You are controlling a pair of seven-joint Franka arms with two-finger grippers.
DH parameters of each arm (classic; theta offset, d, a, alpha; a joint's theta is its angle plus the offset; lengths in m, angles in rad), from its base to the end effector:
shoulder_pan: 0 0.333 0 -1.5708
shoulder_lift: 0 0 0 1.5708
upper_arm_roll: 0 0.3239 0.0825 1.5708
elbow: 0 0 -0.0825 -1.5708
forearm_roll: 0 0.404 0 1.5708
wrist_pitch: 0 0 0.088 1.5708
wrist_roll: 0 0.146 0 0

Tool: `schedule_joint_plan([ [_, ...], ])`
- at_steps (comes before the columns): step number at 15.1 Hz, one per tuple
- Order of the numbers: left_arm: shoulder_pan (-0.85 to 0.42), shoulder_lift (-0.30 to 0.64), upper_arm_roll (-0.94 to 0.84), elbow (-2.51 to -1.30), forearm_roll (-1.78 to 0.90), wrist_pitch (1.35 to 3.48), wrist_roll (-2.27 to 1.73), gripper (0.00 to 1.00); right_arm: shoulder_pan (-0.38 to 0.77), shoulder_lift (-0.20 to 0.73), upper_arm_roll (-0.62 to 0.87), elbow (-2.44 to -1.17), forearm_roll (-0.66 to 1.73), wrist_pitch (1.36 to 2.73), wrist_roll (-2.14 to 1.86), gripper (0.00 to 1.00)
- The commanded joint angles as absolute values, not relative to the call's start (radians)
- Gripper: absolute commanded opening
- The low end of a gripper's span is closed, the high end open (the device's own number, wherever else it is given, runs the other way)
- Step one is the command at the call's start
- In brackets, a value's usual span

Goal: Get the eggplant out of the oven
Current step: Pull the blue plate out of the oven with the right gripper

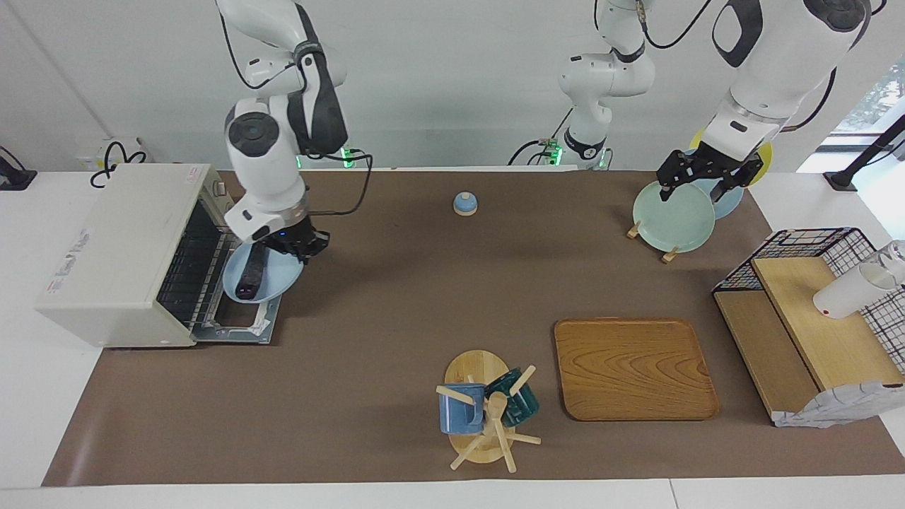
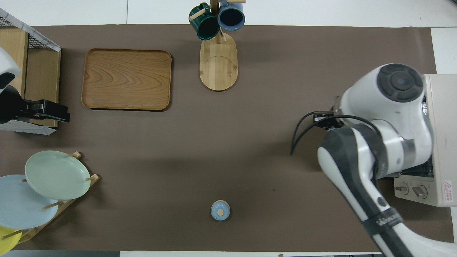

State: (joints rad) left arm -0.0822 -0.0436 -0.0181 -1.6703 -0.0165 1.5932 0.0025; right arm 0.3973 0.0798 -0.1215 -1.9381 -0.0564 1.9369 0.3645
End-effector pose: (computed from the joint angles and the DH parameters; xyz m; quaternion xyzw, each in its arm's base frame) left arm 0.5563 -0.0585 0.5711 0.9985 -0.0510 -0.0171 0.0070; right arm 0.5633 0.1541 0.3969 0.9982 -0.0331 -0.0285 0.0418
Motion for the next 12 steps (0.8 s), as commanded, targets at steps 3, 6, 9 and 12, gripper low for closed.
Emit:
schedule_joint_plan([
  [3,-0.077,-0.058,-0.021,-1.677,-0.003,1.594,0.005,1.00,0.625,0.254,-0.121,-1.688,-0.025,1.858,0.693,0.00],
  [6,-0.077,-0.058,-0.021,-1.677,-0.003,1.594,0.005,1.00,0.745,0.432,-0.121,-1.514,0.038,1.876,0.868,0.00],
  [9,-0.077,-0.058,-0.021,-1.677,-0.003,1.594,0.005,1.00,0.785,0.492,-0.109,-1.526,0.057,2.014,0.888,0.00],
  [12,-0.077,-0.058,-0.021,-1.678,-0.003,1.594,0.005,1.00,0.814,0.503,-0.100,-1.569,0.115,2.133,0.890,0.00],
])
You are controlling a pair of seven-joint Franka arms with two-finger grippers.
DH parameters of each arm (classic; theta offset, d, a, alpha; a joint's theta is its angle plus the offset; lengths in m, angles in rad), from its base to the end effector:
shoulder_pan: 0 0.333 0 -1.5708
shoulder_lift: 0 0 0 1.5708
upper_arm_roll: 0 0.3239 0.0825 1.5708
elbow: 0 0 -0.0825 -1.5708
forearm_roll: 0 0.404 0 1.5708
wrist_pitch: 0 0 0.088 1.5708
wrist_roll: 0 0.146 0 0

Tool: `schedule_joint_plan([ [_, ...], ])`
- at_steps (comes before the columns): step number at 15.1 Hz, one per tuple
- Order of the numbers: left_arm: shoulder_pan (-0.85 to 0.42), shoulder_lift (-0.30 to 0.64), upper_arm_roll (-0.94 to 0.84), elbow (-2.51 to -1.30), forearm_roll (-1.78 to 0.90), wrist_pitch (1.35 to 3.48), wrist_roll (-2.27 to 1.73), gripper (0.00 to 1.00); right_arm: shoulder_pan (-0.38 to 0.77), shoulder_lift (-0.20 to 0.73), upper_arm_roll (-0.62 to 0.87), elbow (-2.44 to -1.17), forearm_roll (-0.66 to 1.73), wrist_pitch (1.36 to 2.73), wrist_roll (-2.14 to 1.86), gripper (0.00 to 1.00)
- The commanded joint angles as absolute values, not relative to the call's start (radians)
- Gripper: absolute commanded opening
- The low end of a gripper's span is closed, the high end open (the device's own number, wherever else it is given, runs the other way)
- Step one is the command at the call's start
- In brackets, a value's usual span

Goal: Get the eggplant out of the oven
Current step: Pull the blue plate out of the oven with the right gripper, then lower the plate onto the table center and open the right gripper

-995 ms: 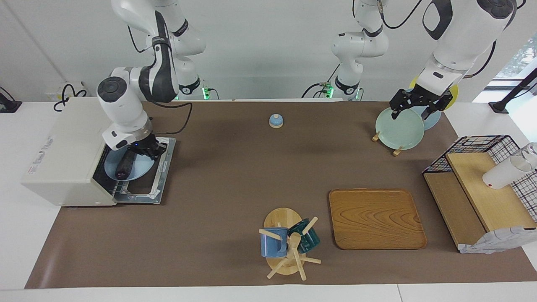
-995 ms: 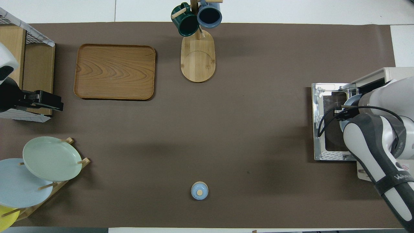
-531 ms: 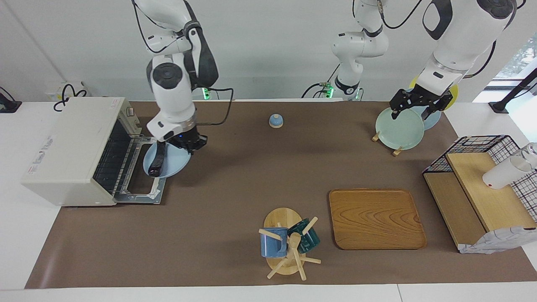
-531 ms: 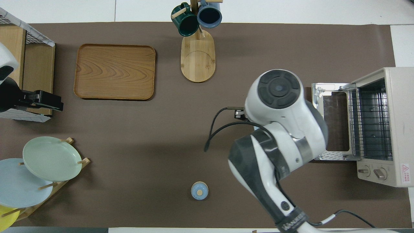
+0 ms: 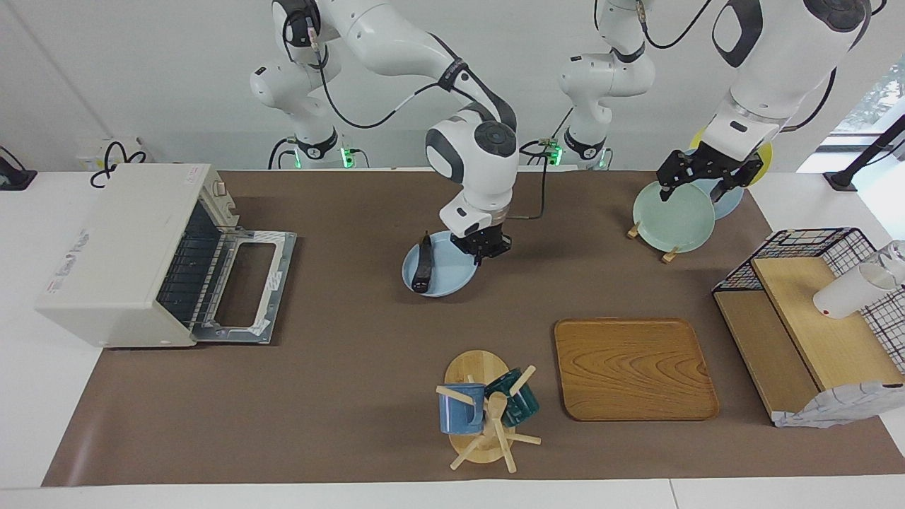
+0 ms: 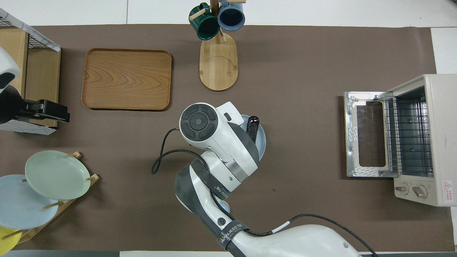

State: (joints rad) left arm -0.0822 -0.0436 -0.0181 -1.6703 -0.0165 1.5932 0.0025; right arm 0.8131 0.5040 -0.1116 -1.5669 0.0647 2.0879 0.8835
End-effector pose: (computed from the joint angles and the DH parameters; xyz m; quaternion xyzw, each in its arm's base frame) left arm 0.5563 -0.0585 0.5711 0.9985 -0.0510 -0.0171 0.0070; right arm 0.5357 0.4711 0.3127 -0.9950 0.0994 -0.0061 0.0083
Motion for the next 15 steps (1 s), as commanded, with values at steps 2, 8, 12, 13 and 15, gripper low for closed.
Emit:
schedule_joint_plan([
  [2,-0.077,-0.058,-0.021,-1.677,-0.005,1.594,0.005,1.00,0.827,0.502,-0.095,-1.566,0.169,2.164,0.906,0.00],
  [8,-0.077,-0.058,-0.023,-1.677,-0.003,1.592,-0.001,1.00,0.798,0.491,-0.110,-1.528,0.124,2.032,0.911,0.49],
  [12,-0.078,-0.058,-0.021,-1.677,-0.003,1.592,0.005,1.00,0.628,0.390,-0.115,-1.617,0.038,1.927,0.770,0.00],
  [13,-0.077,-0.058,-0.021,-1.677,-0.005,1.592,0.005,1.00,0.571,0.374,-0.115,-1.641,0.019,1.911,0.729,0.00],
  [15,-0.078,-0.058,-0.023,-1.677,-0.003,1.585,0.005,1.00,0.485,0.298,-0.115,-1.774,-0.009,1.908,0.572,0.00],
])
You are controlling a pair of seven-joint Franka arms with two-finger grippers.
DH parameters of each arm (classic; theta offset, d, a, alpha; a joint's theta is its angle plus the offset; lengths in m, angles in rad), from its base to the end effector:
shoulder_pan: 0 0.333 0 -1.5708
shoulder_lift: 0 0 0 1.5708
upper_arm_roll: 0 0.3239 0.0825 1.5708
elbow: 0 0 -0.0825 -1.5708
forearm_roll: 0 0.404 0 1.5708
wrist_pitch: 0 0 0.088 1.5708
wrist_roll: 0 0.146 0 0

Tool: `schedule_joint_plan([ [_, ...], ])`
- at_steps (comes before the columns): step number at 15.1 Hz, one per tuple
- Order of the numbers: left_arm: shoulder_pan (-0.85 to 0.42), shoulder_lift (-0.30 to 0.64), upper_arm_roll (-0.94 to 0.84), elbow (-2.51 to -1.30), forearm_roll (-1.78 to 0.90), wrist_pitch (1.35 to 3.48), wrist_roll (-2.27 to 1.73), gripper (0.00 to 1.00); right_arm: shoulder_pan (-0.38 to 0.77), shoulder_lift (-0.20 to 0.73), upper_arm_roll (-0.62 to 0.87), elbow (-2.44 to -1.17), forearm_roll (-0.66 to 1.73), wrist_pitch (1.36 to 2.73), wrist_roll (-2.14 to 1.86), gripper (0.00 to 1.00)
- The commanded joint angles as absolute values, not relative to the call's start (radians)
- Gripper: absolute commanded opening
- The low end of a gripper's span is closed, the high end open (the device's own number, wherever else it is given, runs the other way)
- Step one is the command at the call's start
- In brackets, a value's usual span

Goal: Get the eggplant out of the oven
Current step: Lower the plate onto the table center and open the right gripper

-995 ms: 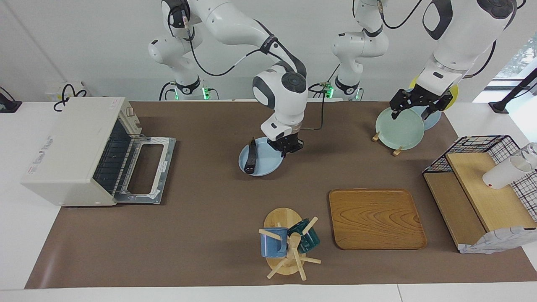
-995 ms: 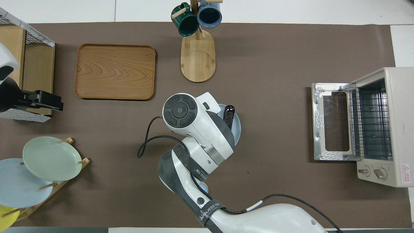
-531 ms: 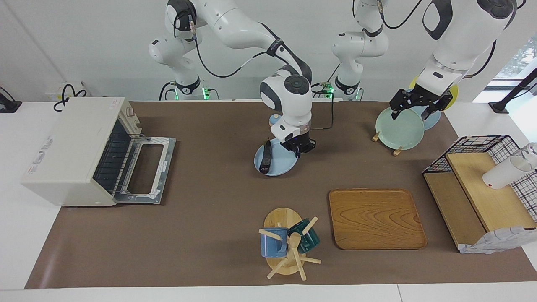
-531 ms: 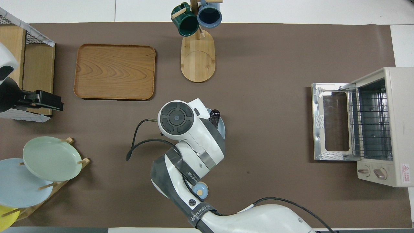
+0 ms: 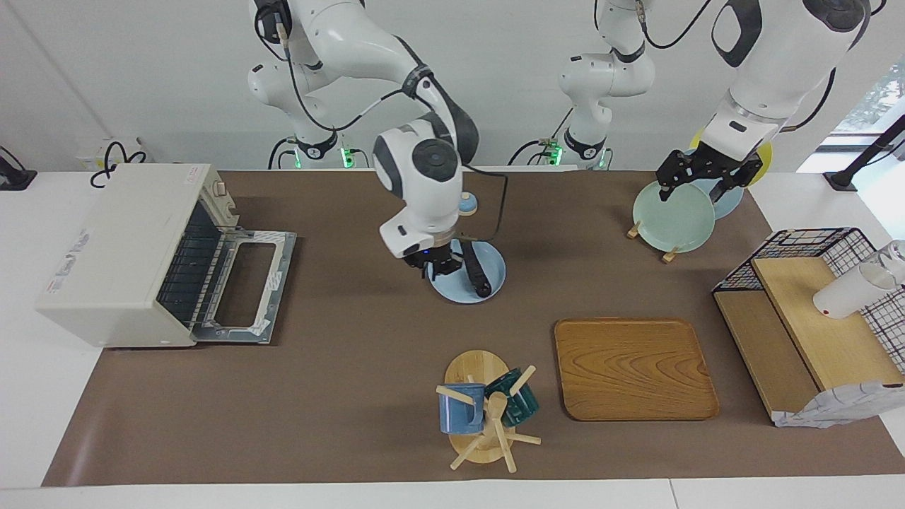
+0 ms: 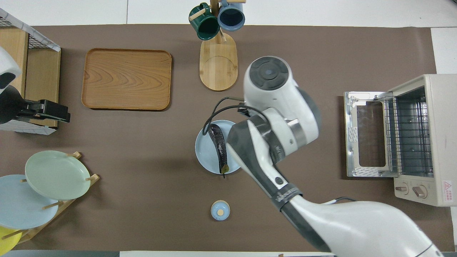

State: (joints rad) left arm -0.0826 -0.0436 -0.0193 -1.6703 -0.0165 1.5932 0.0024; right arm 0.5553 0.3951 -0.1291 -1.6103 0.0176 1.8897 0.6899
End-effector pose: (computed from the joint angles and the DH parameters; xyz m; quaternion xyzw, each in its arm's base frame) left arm 0.5562 -0.0594 0.5711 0.9985 -0.0518 -0.0171 0.0070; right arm 0.6084 0.2867 0.3516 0.9897 -0.1310 -0.0387 0.0440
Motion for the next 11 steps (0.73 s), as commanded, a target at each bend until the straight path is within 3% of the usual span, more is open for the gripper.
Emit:
schedule_joint_plan([
  [1,-0.080,-0.058,-0.023,-1.678,-0.005,1.585,-0.001,1.00,0.463,0.261,-0.117,-1.861,-0.058,1.933,0.522,0.00],
  [4,-0.094,-0.063,-0.026,-1.684,-0.006,1.588,0.002,1.00,0.381,0.219,-0.115,-2.029,-0.150,2.064,0.488,0.00],
  [7,-0.147,-0.087,-0.035,-1.741,-0.008,1.630,-0.002,1.00,0.290,0.210,-0.115,-2.090,-0.224,2.081,0.405,0.00],
  [11,-0.286,-0.095,-0.035,-1.793,-0.037,1.696,-0.118,1.00,0.284,0.210,-0.115,-2.140,-0.343,2.126,0.393,0.00],
])
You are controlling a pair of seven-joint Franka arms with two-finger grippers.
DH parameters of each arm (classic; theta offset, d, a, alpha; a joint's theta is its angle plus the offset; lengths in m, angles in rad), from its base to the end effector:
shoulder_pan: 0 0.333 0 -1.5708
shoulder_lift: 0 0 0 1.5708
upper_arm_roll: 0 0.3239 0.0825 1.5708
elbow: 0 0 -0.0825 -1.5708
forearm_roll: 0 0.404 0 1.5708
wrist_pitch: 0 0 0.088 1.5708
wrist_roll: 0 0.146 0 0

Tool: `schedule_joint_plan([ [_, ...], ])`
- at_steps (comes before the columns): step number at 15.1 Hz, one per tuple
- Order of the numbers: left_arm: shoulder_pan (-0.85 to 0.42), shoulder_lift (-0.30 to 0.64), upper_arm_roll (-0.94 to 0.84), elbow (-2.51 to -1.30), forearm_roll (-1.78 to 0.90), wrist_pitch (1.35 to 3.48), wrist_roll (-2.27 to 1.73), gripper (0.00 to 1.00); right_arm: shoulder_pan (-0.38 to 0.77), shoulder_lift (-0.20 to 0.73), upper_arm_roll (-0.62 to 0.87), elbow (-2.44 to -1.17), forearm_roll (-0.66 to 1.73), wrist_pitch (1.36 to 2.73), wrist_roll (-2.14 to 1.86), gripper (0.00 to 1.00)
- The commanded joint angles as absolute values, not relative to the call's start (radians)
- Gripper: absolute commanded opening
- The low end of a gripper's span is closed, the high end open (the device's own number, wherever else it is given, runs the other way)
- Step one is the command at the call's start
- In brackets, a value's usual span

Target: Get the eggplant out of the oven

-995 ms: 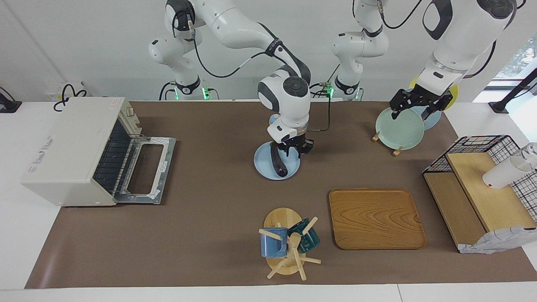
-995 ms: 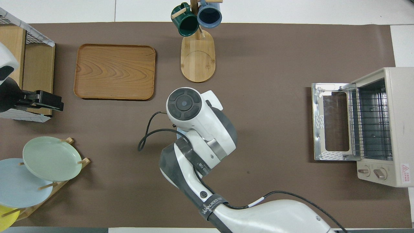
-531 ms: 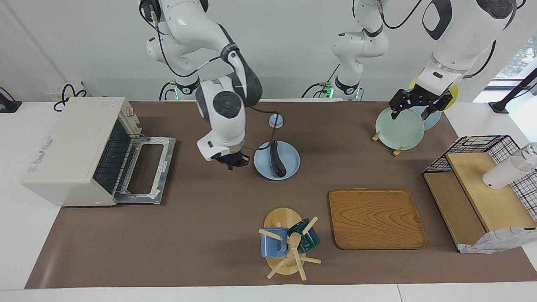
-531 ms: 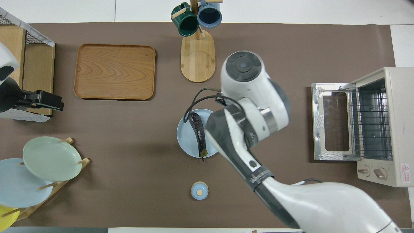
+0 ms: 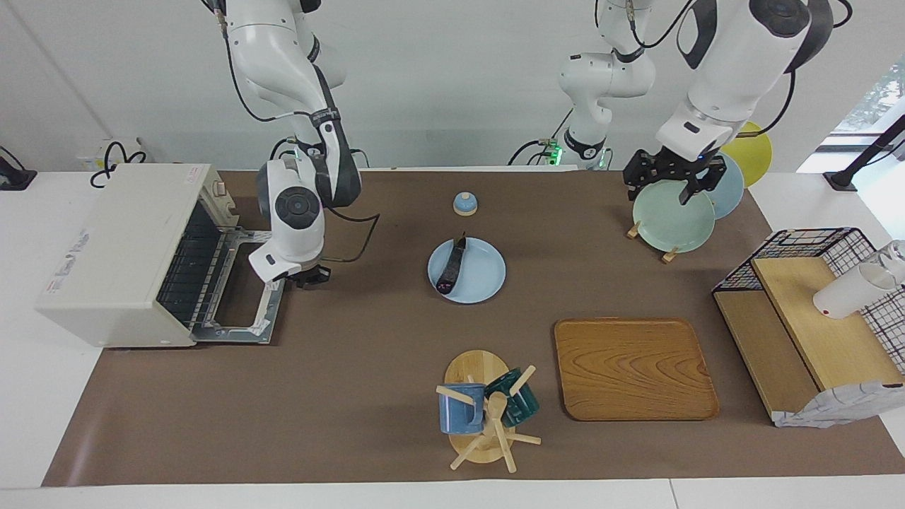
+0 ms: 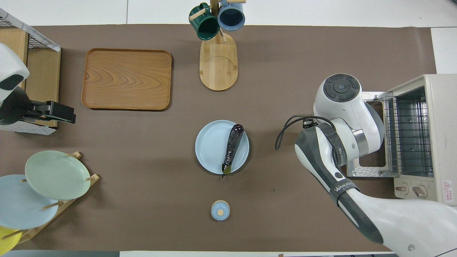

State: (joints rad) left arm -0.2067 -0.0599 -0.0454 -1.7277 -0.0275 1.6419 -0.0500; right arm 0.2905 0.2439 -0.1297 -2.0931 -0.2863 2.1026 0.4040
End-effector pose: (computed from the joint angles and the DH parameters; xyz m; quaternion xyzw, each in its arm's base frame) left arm 0.5386 -0.1433 0.5560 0.9949 -0.0997 -0.0147 0.0102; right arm 0.5573 0.0666 0.2485 0.9842 -0.0335 -0.0752 0.1565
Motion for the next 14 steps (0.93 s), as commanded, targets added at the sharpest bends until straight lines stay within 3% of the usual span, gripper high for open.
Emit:
schedule_joint_plan([
  [1,-0.323,-0.094,-0.037,-1.816,-0.040,1.732,-0.136,1.00,0.267,0.210,-0.114,-2.141,-0.356,2.126,0.391,0.00],
  [5,-0.441,-0.077,-0.037,-1.916,-0.121,1.903,-0.163,1.00,0.255,0.212,-0.115,-2.131,-0.385,2.109,0.321,0.00],
  [9,-0.589,0.084,-0.037,-1.928,-0.124,2.098,-0.268,1.00,0.216,0.161,-0.114,-2.096,-0.394,2.039,0.203,0.00],
  [14,-0.675,0.247,-0.037,-1.922,-0.124,2.281,-0.298,1.00,0.132,0.074,-0.112,-2.048,-0.379,1.957,-0.001,0.00],
])
